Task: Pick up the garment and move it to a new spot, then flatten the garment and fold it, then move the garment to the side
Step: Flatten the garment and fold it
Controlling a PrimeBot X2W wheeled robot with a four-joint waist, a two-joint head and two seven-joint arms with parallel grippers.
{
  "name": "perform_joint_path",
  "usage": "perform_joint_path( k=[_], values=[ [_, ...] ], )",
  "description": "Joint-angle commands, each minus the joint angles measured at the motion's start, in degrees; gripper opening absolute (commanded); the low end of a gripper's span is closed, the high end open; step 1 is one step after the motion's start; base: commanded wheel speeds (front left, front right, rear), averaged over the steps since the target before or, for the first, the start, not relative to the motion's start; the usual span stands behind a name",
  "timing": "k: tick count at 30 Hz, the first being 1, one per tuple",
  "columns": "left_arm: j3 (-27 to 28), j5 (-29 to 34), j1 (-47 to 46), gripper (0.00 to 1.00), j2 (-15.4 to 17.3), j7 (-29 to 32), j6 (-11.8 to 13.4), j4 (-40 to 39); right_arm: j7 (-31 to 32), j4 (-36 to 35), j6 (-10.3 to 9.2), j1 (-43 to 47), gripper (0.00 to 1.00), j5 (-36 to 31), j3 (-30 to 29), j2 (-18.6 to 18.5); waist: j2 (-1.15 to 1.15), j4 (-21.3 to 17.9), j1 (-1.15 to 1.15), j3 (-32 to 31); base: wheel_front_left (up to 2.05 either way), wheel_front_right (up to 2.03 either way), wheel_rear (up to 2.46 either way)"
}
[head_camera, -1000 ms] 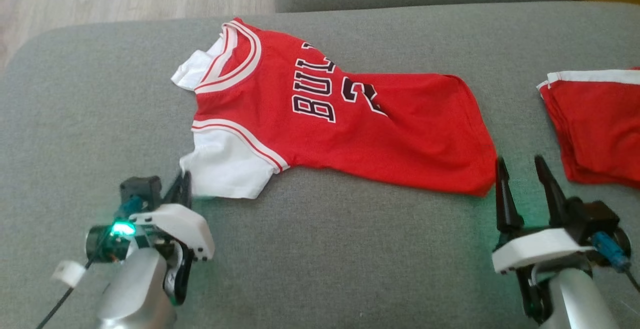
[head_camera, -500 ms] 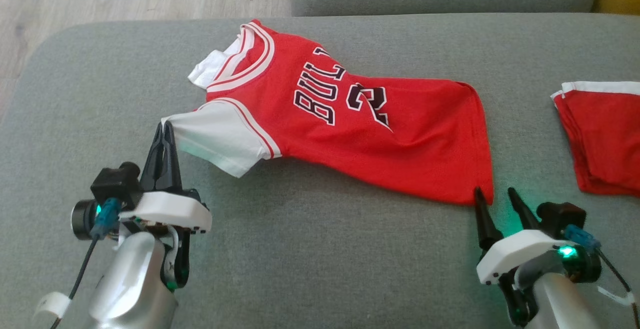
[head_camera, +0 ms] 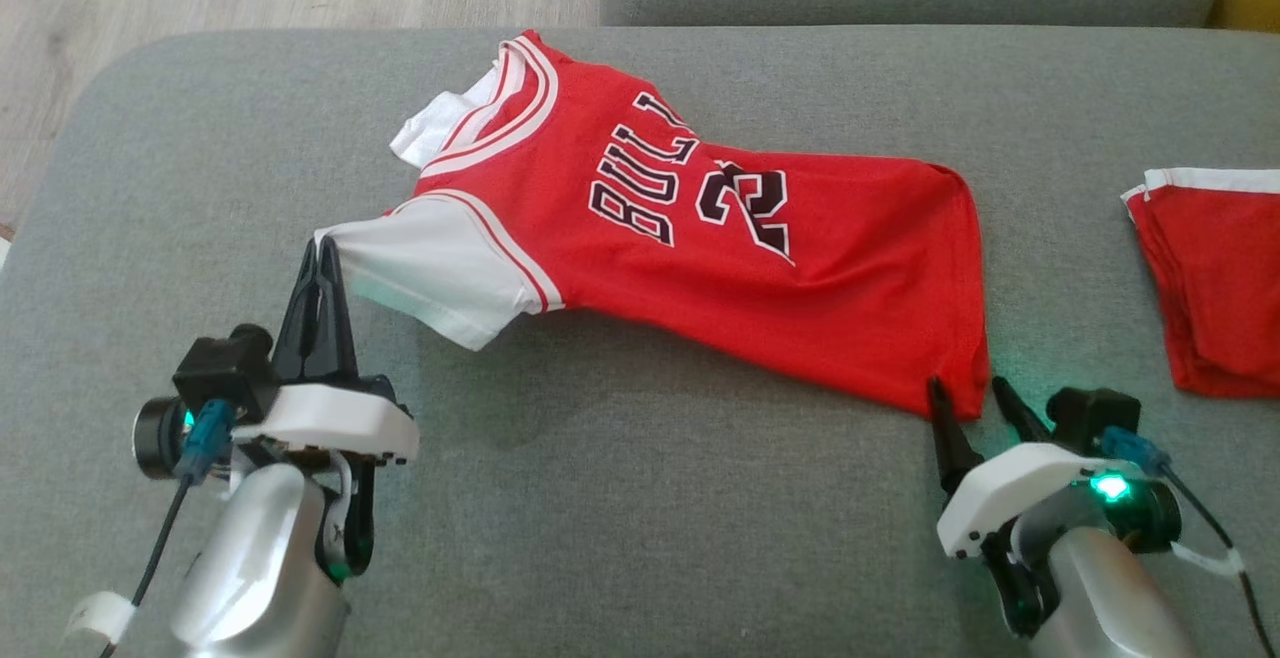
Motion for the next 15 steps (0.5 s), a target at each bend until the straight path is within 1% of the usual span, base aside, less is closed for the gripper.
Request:
perform_joint_path(
  k=[1, 2, 5, 9, 12, 15],
  values=[
    [1.82, 0.07, -2.07, 0.0, 1.98, -0.26, 0.49, -1.95, 1.08, 0.09, -0.04, -1.15, 0.35, 0.87, 2.74, 0.12, 0.0, -0.02, 0.0, -0.04, 0.0, 0.0, 0.0],
    [1.82, 0.06, -2.08, 0.0, 2.07, -0.19, 0.57, -1.92, 1.32, 0.25, -0.04, -1.24, 0.0, 1.34, 3.37, 0.12, 0.0, -0.07, 0.0, -0.09, 0.0, 0.0, 0.0],
    [1.86, -0.03, -2.01, 0.0, 2.32, -0.01, 0.86, -1.83, 1.55, 0.14, -0.04, -1.37, 0.0, 2.72, 4.88, 0.12, 0.0, -0.33, 0.0, -0.37, 0.0, 0.0, 0.0],
    [2.28, -0.69, -1.79, 0.0, 2.44, 0.04, 1.06, -2.39, 0.6, -2.21, -0.04, -1.59, 0.0, 4.71, 6.09, 0.12, 0.0, -0.95, 0.0, -1.16, 0.0, 0.0, 0.0],
    [2.89, -1.72, -1.71, 0.0, 2.57, -0.01, 0.71, -3.31, -0.48, -6.07, -0.04, -2.23, 0.0, 5.02, 6.35, 0.12, 0.0, -1.55, 0.0, -2.0, 0.0, 0.0, 0.0],
    [3.71, -3.11, -1.87, 0.0, 2.45, -0.05, 0.29, -5.43, -0.69, -11.82, -0.04, -3.39, 0.0, 4.41, 6.6, 0.12, 0.0, -2.21, 0.0, -3.09, 0.0, 0.0, 0.0]
  ],
)
